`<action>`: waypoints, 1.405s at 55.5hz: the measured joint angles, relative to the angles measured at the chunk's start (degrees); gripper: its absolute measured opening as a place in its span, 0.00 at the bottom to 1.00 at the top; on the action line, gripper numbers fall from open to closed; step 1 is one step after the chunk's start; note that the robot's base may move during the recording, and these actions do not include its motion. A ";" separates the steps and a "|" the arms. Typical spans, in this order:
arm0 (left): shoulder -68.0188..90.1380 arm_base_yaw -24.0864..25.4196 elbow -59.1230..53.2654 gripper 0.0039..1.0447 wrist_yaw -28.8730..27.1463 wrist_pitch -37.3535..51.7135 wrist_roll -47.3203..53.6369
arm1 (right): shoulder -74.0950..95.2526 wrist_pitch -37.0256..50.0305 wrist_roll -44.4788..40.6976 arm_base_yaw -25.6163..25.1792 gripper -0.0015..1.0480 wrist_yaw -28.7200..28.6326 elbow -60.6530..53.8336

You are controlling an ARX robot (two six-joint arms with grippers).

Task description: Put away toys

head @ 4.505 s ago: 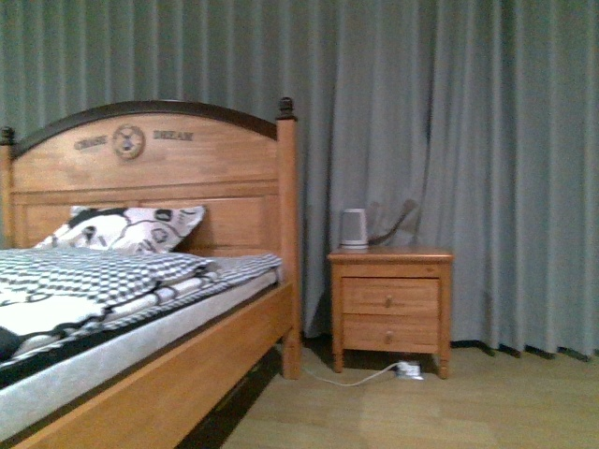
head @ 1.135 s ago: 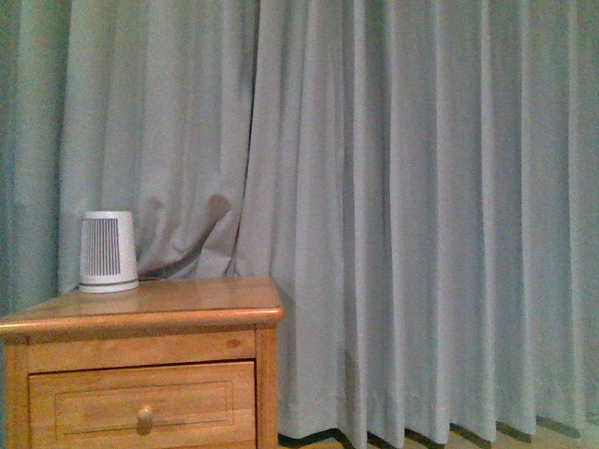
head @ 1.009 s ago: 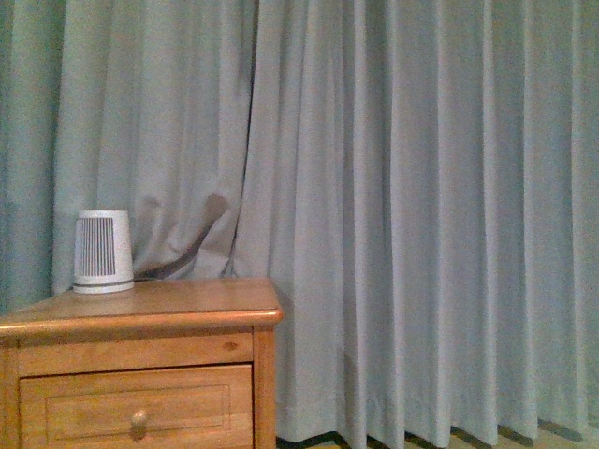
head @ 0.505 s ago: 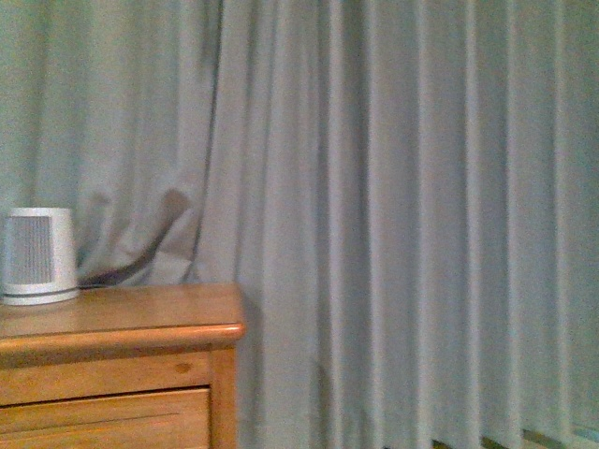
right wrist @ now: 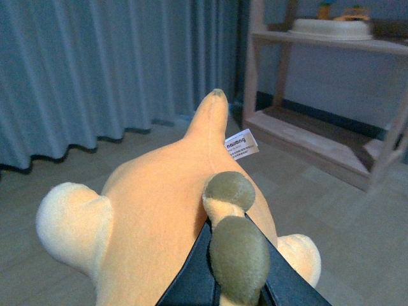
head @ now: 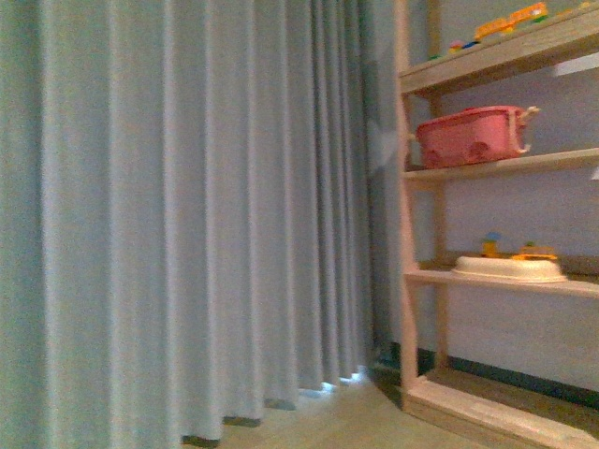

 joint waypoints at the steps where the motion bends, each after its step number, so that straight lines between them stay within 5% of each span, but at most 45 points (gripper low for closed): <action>1: 0.00 0.02 0.00 0.94 -0.04 0.00 0.00 | 0.00 0.00 0.00 0.00 0.06 -0.07 0.00; 78: 0.00 -0.02 0.00 0.94 0.00 0.00 0.13 | -0.04 0.00 0.00 -0.11 0.06 0.24 0.00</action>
